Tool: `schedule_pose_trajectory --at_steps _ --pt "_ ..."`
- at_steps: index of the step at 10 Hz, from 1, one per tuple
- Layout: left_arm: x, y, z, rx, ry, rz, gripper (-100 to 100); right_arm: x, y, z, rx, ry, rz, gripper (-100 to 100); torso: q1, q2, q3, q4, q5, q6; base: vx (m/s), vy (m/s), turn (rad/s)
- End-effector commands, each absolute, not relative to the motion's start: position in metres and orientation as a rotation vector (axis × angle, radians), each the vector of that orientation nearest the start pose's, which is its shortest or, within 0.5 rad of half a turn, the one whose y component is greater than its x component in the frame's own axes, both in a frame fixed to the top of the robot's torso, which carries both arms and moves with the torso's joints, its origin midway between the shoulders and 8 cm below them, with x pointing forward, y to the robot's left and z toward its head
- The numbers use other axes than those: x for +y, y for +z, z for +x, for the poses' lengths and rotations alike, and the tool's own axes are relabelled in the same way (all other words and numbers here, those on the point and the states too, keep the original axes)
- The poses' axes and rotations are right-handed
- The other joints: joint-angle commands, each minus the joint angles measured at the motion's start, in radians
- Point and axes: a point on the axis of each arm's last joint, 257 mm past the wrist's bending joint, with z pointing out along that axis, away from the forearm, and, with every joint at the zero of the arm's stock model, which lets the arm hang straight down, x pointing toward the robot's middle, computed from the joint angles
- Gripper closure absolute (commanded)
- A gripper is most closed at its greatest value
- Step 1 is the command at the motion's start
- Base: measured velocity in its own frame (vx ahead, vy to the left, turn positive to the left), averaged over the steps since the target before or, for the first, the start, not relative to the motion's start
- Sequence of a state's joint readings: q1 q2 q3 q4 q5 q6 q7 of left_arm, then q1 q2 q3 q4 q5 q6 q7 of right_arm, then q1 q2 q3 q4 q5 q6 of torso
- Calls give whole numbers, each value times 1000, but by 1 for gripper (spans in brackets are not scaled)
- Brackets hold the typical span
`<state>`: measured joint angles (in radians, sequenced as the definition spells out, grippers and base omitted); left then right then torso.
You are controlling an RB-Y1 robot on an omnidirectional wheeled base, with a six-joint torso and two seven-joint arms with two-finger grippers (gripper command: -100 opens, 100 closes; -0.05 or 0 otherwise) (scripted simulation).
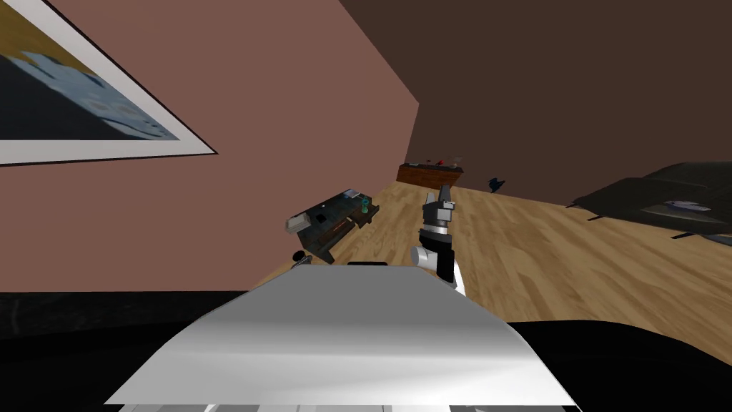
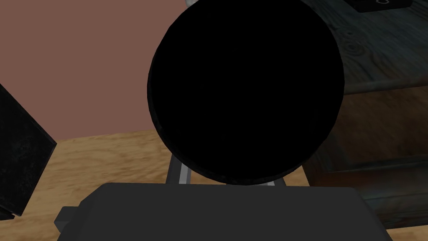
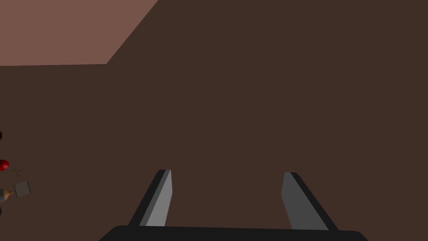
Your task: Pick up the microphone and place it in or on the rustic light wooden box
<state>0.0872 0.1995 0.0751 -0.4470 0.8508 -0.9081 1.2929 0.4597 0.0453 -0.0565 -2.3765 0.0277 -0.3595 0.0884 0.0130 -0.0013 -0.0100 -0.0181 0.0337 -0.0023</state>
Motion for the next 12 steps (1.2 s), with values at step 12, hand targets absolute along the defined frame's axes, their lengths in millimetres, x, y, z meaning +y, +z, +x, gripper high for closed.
schedule_pose_trajectory --at_steps 12 --pt "501 -502 352 -661 -1460 -2213 100 -296 54 345 612 1155 644 0 3 -1 0 0 0 0 -2 46 111"
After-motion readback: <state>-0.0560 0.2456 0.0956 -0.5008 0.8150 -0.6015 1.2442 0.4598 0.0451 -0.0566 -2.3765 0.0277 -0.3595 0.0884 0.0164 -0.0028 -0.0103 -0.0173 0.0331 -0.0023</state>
